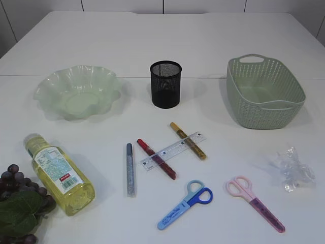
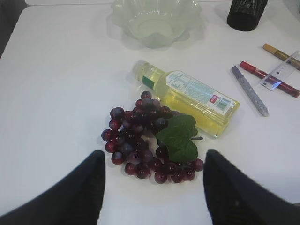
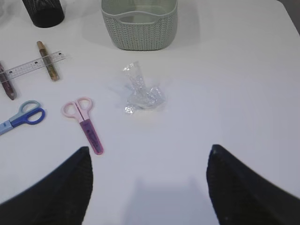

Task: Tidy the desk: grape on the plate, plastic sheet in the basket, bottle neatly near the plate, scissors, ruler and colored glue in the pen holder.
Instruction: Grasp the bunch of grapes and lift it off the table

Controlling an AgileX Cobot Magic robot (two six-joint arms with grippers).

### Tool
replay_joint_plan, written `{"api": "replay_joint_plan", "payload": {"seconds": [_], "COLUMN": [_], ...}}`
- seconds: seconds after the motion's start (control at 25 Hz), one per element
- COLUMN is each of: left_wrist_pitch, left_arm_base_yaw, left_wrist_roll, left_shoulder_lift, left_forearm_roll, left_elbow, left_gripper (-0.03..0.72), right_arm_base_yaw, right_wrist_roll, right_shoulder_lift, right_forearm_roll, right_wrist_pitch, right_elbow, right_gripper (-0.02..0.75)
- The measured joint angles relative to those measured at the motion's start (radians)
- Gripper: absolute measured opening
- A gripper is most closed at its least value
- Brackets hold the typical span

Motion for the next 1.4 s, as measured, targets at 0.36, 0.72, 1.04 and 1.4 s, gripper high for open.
{"api": "replay_joint_plan", "payload": {"seconds": [0.36,0.72,1.04,1.4], "left_wrist_pitch": [0.0,0.0,0.0,0.0], "left_arm_base_yaw": [0.0,0.0,0.0,0.0], "left_wrist_roll": [0.0,0.0,0.0,0.0], "left_shoulder_lift": [0.0,0.0,0.0,0.0], "left_forearm_roll": [0.0,0.0,0.0,0.0], "left_elbow": [0.0,0.0,0.0,0.0], "left_gripper": [0.468,0.457,0.444,0.438], "right_arm_base_yaw": [0.0,0.0,0.0,0.0], "right_wrist_roll": [0.0,0.0,0.0,0.0], "right_shoulder_lift": [0.0,0.0,0.0,0.0], "right_forearm_roll": [0.0,0.0,0.0,0.0], "right_wrist_pitch": [0.0,0.0,0.0,0.0], "right_elbow": [0.0,0.0,0.0,0.0], "right_gripper": [0.584,0.584,0.584,0.584]}}
